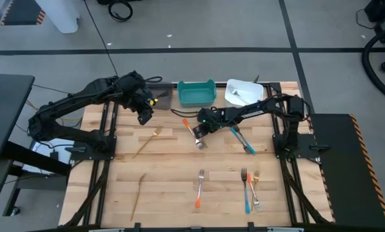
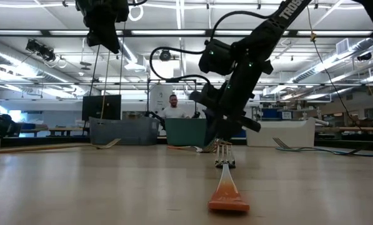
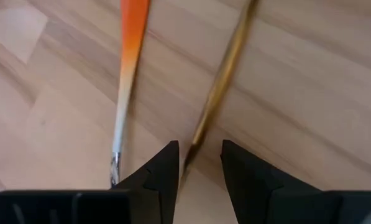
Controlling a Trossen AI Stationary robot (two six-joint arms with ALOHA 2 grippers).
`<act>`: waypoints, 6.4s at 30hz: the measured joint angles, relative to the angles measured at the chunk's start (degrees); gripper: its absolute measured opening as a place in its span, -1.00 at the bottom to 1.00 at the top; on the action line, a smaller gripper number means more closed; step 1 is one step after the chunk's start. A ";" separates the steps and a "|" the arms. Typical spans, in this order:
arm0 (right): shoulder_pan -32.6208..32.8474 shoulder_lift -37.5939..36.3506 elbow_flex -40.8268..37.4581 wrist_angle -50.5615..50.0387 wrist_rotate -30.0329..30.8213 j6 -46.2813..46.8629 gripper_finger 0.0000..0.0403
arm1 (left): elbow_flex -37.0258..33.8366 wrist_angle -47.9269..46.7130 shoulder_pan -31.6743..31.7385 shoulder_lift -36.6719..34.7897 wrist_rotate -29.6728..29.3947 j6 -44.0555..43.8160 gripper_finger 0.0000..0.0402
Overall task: Sort silverware by color (type)
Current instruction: Put the gold fork into the green bin, then put the orange fork into the white bin
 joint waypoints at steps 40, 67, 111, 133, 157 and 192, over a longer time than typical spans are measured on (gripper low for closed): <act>-1.74 -4.34 -0.32 -6.16 -3.85 -7.70 -0.54 | 0.00 2.97 0.02 0.02 -1.31 -1.13 -0.57; 2.63 0.84 0.23 -5.96 8.96 -4.97 -0.53 | 0.00 3.07 0.01 0.00 -1.33 -1.15 -0.57; -24.34 -7.64 -0.19 22.79 -9.60 -58.46 -0.83 | 0.00 2.78 0.02 5.18 -3.50 -3.71 -0.57; -25.05 -6.18 -0.14 21.46 -7.30 -55.37 -0.41 | 0.02 -0.81 0.65 5.33 -3.46 -6.19 -0.57; -21.97 -42.88 -0.10 -19.30 -4.37 -32.75 -0.36 | -25.18 13.99 -11.39 5.30 -6.48 -27.90 -0.57; -16.54 -43.90 -0.12 -28.28 -4.38 -22.00 -0.37 | -34.21 50.60 -13.46 5.33 -6.38 -16.81 -0.57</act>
